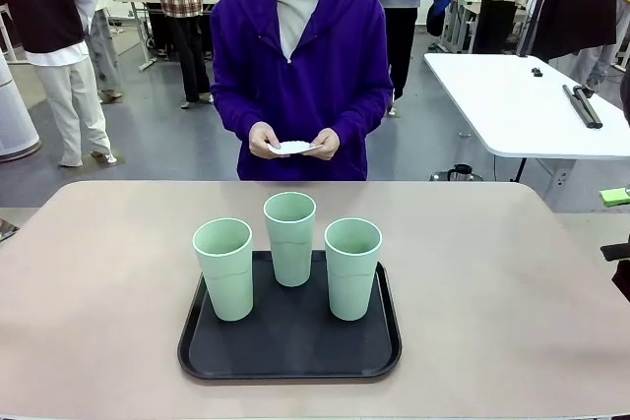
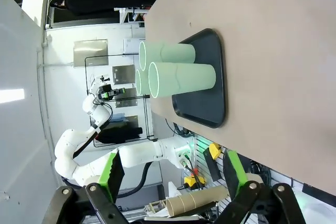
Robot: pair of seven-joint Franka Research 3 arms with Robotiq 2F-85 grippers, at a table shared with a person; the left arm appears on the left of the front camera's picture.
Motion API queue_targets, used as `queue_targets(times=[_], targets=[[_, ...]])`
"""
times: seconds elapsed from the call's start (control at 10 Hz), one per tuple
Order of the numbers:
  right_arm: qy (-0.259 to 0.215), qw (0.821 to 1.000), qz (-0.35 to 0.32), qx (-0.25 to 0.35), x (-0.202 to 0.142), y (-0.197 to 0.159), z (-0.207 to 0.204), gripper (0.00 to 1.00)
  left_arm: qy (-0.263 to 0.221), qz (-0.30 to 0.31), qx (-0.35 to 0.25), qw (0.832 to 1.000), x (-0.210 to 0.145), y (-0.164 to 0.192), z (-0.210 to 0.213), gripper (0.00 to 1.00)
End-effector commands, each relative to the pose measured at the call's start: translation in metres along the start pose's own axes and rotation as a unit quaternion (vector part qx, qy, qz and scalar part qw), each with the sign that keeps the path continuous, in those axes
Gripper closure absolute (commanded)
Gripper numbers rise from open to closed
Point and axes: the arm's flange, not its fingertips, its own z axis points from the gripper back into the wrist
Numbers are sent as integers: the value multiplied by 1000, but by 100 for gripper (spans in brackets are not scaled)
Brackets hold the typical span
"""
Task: Place coasters on the table and set cups on them.
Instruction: Pick up one Reusable plastic cup and place it on a coaster set by the human.
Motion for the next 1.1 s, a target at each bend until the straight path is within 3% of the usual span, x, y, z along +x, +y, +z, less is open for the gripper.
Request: queue_targets(times=[0.0,1.0], targets=[[-2,1000,-3,6,2,1,-1,0,-1,-2,-3,1000,-1,0,2,0],[-2,1000,-3,6,2,1,-1,0,-1,-2,-3,1000,-1,0,2,0]])
